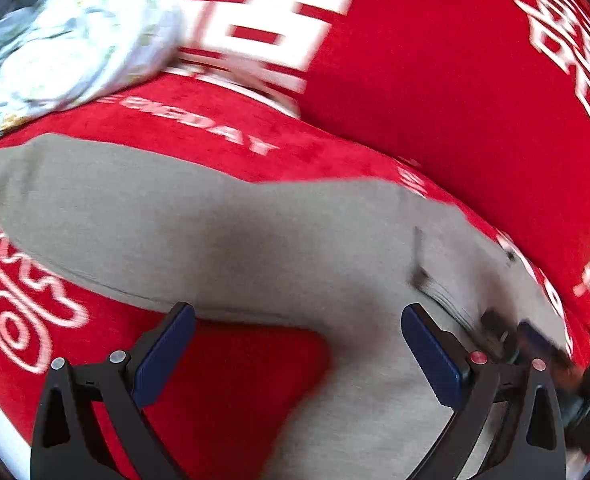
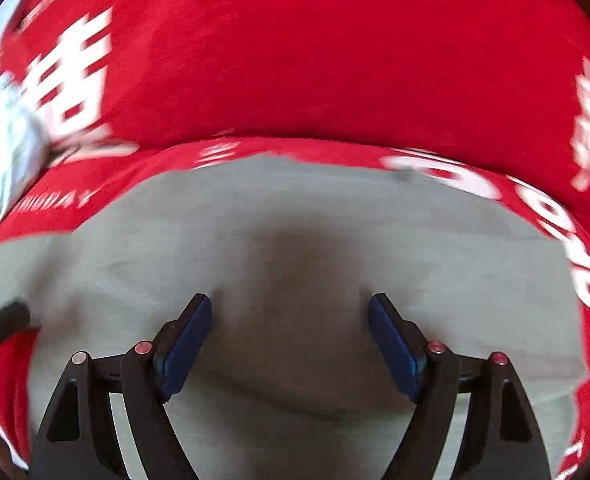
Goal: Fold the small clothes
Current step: 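Move the left gripper to the other sleeve and close on its cuff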
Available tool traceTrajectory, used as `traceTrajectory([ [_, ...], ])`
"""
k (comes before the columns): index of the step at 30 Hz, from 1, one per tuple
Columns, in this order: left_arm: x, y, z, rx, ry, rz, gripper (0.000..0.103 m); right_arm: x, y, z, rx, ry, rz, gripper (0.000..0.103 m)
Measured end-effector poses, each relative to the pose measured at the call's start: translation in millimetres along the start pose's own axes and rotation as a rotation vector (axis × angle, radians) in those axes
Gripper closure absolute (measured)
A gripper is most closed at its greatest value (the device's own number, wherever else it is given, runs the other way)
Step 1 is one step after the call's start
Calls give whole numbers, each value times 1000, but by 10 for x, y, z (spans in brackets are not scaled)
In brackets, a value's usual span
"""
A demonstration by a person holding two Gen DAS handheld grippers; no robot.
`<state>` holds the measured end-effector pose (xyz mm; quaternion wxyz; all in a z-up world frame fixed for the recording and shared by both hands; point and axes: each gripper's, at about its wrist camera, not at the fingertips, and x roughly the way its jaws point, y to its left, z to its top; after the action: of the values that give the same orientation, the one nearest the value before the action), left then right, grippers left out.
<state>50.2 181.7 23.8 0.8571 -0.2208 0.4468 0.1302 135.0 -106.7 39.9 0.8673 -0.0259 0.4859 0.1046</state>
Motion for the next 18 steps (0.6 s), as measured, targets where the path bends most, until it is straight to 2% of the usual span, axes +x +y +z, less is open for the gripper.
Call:
traceTrajectory([
  [2,-36,250,82,-60,-29,67,0,78,217,-57,-80,-6,-35,1],
  [4,-76,537,161,-135,-53,153,0,97,292,-82,-132,-9,-55,1],
  [6,-124,868,237,-228,-72,247,0,127,207,-77,-101,3,-15,1],
  [7,-159,1106,281,-296,-79,326,0,141,142,-68,-75,6,11,1],
  [9,-194,1433,313,-397,-82,419,0,136,107,-82,-66,0,20,1],
  [10,-211,1701,333,-487,-76,449,0,110,154,-122,-75,-1,10,1],
  [13,-188,2198,381,-649,-67,444,0,104,205,-127,-91,0,-9,1],
  [14,-202,2271,436,-654,-84,462,0,101,199,-127,-89,-1,-7,1],
  [16,-135,2417,598,-654,-69,438,0,109,215,-109,-89,-1,-7,1],
  [17,-114,2429,657,-639,-66,440,0,83,196,-118,-91,-2,-9,1],
  [18,-82,2435,728,-610,-66,413,0,82,197,-117,-92,-1,-11,1],
])
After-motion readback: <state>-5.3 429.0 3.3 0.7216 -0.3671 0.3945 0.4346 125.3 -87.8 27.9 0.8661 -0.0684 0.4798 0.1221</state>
